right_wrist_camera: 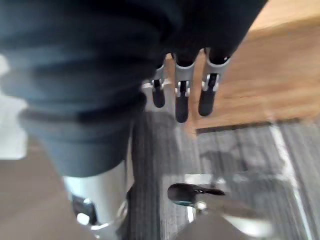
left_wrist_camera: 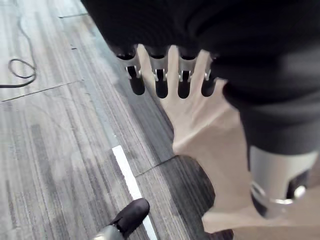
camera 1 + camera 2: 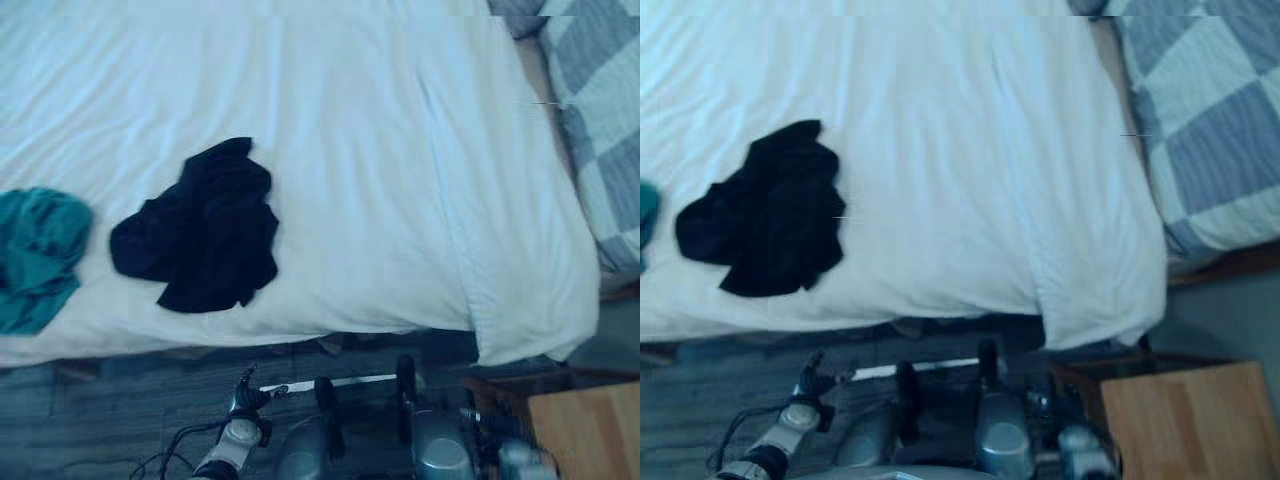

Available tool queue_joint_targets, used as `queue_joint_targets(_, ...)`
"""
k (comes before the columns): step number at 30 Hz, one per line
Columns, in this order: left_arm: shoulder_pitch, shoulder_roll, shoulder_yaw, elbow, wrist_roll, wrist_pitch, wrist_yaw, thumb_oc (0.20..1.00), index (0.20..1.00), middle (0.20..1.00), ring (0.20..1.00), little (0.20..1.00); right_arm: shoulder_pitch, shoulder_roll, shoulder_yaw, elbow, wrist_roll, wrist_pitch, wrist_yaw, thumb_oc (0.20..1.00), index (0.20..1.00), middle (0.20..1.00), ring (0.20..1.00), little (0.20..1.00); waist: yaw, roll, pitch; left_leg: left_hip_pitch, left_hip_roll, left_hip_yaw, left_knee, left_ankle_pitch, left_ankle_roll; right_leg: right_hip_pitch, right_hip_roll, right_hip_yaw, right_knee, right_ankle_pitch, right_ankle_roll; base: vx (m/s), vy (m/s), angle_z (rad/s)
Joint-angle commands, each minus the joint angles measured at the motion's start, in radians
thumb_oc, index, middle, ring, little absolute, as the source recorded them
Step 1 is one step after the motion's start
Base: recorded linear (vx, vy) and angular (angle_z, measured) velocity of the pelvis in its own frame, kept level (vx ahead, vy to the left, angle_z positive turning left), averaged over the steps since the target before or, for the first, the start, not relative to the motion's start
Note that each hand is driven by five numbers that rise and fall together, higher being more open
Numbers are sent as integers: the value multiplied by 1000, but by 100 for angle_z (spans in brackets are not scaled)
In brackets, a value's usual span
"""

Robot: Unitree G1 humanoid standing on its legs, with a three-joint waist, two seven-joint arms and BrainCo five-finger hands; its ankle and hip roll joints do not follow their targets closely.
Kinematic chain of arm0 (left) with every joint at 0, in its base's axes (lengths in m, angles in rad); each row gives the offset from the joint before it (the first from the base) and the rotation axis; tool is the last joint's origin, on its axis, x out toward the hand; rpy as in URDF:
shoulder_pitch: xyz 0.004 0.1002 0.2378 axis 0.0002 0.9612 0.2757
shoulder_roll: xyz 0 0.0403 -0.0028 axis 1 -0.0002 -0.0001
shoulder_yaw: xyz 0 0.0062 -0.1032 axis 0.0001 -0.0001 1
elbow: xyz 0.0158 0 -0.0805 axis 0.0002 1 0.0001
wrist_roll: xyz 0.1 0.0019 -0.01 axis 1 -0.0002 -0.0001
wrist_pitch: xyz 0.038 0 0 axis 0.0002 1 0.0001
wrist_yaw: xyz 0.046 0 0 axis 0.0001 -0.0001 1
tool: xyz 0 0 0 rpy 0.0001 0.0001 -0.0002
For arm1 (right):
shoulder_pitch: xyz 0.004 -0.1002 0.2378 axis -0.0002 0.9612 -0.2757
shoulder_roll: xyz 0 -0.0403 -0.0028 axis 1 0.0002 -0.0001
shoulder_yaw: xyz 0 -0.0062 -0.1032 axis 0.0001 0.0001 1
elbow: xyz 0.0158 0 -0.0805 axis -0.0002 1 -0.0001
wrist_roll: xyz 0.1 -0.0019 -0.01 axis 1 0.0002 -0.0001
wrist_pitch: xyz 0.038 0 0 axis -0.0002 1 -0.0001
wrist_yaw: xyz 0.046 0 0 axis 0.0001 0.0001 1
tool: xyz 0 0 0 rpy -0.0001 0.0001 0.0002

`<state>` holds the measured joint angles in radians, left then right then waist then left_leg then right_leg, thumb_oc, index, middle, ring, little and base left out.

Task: Tidy up the quilt and then pick up the clothes from the bed and put them into the laundry hamper.

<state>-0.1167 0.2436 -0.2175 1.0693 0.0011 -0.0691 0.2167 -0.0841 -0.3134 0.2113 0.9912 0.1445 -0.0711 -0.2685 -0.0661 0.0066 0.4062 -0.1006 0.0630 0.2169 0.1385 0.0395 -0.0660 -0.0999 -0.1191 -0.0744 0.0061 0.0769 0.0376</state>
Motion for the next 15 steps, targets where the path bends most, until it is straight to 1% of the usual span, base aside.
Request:
queue_joint_targets(1,35,6,11,62,-22,-18,-4,1000,1000,1000,1000,1000,4,-40,-5,-89,-115,-6,15,1000,1000,1000,1000,1000,-3,-29,-38,-74,88,-74,87,-67,-51,-15,-70,41,82,-131,94,-19,362,17)
queue_joint_targets(2,40,4,15,84,-17,-18,1,1000,1000,1000,1000,1000,4,-37,-4,-100,-116,-6,21,1000,1000,1000,1000,1000,-4,-29,-57,-48,130,-100,42,-52,-62,-18,-93,47,72,-121,109,-3,496,17)
queue_joint_targets(3,47,0,22,105,-15,-17,7,1000,1000,1000,1000,1000,9,-33,-6,-106,-117,-6,26,1000,1000,1000,1000,1000,-6,-31,-80,-33,192,-133,1,-26,-73,-30,-132,56,70,-105,128,-35,739,14)
queue_joint_targets(4,54,-11,37,125,-16,-15,19,1000,1000,1000,1000,1000,36,-18,-22,-94,-111,1,39,1000,1000,1000,1000,1000,-22,-21,-119,7,311,-113,-83,40,-97,-36,-212,29,63,-90,168,-32,582,16)
queue_joint_targets(5,55,-12,37,125,-16,-15,19,1000,1000,1000,1000,1000,38,-18,-22,-94,-111,1,39,1000,1000,1000,1000,1000,-23,-20,-119,16,311,-112,-94,44,-99,-30,-212,27,63,-93,168,-30,553,46)
queue_joint_targets(6,60,-12,34,129,-9,-8,29,1000,1000,1000,1000,1000,59,-15,-47,-86,-82,0,39,1000,1000,1000,1000,1000,-31,-15,-130,17,367,-62,-109,91,-111,-27,-248,8,58,-88,185,31,385,52)
queue_joint_targets(7,70,-18,32,132,-3,-7,29,1000,1000,1000,1000,1000,85,-1,-88,-79,-12,-5,49,1000,1000,1000,1000,1000,-53,1,-151,60,395,9,-154,100,-133,-20,-263,-10,68,-93,204,19,388,57)
queue_joint_targets(8,70,-18,32,132,-3,-7,29,1000,1000,1000,1000,1000,85,-1,-88,-79,-12,-5,49,1000,1000,1000,1000,1000,-52,0,-150,64,395,11,-156,101,-133,-19,-263,-9,68,-93,204,136,570,50)
queue_joint_targets(9,61,-17,3,99,26,-12,24,1000,1000,1000,1000,1000,142,35,-177,-67,87,-13,56,1000,1000,1000,1000,1000,-55,5,-167,56,370,20,-156,84,-162,9,-317,-20,83,-42,224,117,487,87)
queue_joint_targets(10,62,-12,-4,91,30,-14,24,1000,1000,1000,1000,1000,153,46,-192,-60,102,-11,57,1000,1000,1000,1000,1000,-60,-4,-163,48,345,9,-136,66,-161,18,-352,-31,97,29,224,116,856,144)
queue_joint_targets(11,62,8,-9,70,31,-13,15,1000,1000,1000,1000,1000,150,65,-183,-32,107,7,62,1000,1000,1000,1000,1000,-46,-18,-147,51,279,34,-102,17,-129,-5,-446,-105,177,166,215,20,653,100)
queue_joint_targets(12,61,16,-9,62,30,-11,11,1000,1000,1000,1000,1000,146,75,-173,-26,102,6,64,1000,1000,1000,1000,1000,-42,-14,-140,61,259,46,-110,5,-111,-25,-436,-125,245,135,198,42,743,42)
queue_joint_targets(13,55,29,-16,57,37,-8,4,1000,1000,1000,1000,1000,141,82,-155,-25,93,1,69,1000,1000,1000,1000,1000,-48,-11,-136,70,237,50,-133,7,-95,-53,-376,-106,303,83,186,78,578,-25)
queue_joint_targets(14,55,38,-19,59,46,-2,-4,1000,1000,1000,1000,1000,142,89,-134,-16,87,1,76,1000,1000,1000,1000,1000,-57,-11,-123,80,210,42,-139,6,-75,-65,-283,-87,331,23,175,102,723,4)
queue_joint_targets(15,53,46,-27,78,70,7,-14,1000,1000,1000,1000,1000,136,99,-104,3,84,-5,76,1000,1000,1000,1000,1000,-80,-4,-106,95,164,44,-151,1,-50,-92,-105,-98,334,-102,142,62,513,18)
